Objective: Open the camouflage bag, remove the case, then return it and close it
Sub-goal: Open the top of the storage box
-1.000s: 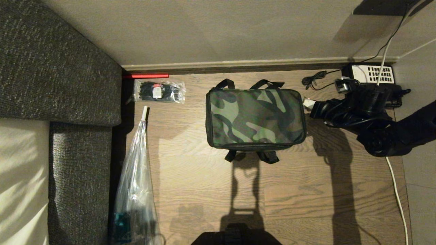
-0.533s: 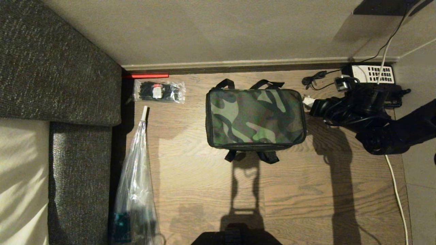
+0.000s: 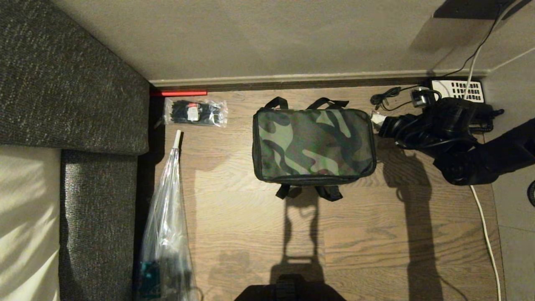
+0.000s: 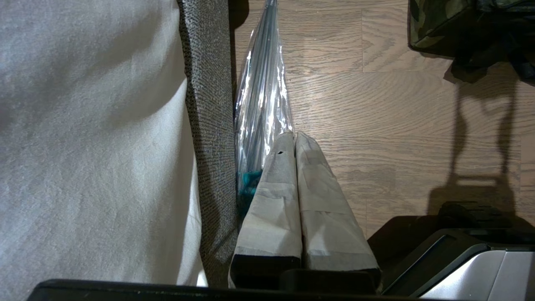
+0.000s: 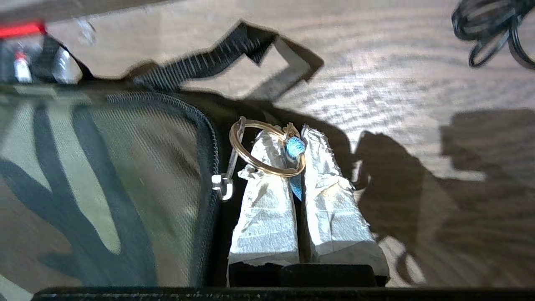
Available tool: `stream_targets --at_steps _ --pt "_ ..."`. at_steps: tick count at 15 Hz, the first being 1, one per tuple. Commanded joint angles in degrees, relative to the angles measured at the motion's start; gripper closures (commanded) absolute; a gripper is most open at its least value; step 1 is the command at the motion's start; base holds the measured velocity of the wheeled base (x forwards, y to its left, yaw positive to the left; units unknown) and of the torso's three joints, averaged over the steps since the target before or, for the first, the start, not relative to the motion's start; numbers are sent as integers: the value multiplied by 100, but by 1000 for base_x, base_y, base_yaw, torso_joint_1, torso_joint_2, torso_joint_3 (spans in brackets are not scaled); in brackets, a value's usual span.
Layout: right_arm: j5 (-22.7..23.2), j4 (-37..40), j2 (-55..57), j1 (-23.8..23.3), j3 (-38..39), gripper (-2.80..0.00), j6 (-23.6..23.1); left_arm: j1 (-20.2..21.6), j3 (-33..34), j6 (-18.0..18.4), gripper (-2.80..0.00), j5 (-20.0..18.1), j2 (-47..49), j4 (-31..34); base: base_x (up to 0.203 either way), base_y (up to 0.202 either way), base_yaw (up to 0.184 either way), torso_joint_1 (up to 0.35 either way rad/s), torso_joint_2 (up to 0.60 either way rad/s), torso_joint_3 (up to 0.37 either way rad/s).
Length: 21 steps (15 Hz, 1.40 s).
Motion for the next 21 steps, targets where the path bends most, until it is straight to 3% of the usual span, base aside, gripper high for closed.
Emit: stream_targets --at_steps 1,10,11,18,20,21 --pt "15 -35 64 7 -171 0 74 1 1 1 0 1 0 2 0 0 0 0 0 0" --pt "20 -107 160 82 -295 0 228 1 1 6 0 1 0 2 0 0 0 0 0 0" --pt "15 -123 148 82 -253 -280 205 1 1 6 0 1 0 2 0 0 0 0 0 0" --pt "100 -670 -122 -31 766 -280 -183 1 1 -1 0 1 0 2 0 0 0 0 0 0" --pt "549 -698 -325 -237 1216 -280 -223 1 1 2 0 1 0 2 0 0 0 0 0 0" --pt "1005 -721 -476 -374 1437 -280 -257 1 1 3 0 1 0 2 0 0 0 0 0 0"
